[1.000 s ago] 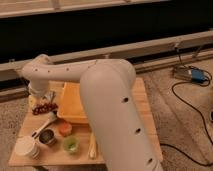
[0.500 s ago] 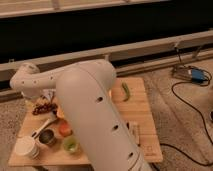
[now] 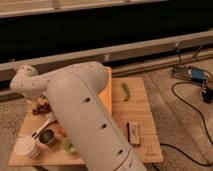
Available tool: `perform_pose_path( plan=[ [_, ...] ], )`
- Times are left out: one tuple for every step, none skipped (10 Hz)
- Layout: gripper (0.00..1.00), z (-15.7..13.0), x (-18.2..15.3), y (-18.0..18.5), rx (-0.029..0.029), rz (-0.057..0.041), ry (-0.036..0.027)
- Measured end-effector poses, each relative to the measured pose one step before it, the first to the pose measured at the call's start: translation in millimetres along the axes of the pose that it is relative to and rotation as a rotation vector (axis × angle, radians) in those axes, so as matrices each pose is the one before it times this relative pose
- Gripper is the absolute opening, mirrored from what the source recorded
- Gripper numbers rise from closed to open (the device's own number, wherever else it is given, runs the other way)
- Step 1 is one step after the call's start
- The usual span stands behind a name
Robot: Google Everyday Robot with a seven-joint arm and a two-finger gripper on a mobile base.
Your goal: Place grapes in metal cup
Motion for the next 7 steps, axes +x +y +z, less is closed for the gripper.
perform_pose_path(
  plan=[
    [0.69, 7.86, -1.46, -1.97, -0.01249, -0.00210, 0.00776],
    [0.69, 5.06, -3.70, 0.76, -0.01558, -0.00276, 0.00211],
    [0.69, 3.71, -1.27, -0.06, -0.01342, -0.00333, 0.00202],
    [0.69, 5.01, -2.63, 1.40, -0.02211, -0.00748, 0.00116],
    [0.69, 2.84, -0.61, 1.53, -0.01172, -0.00340, 0.00139],
    [0.69, 1.60, -2.53, 1.76, -0.00938, -0.00411, -0.00375],
    [0.69, 3.53, -2.70, 4.34, -0.01669, -0.00836, -0.00047]
  ],
)
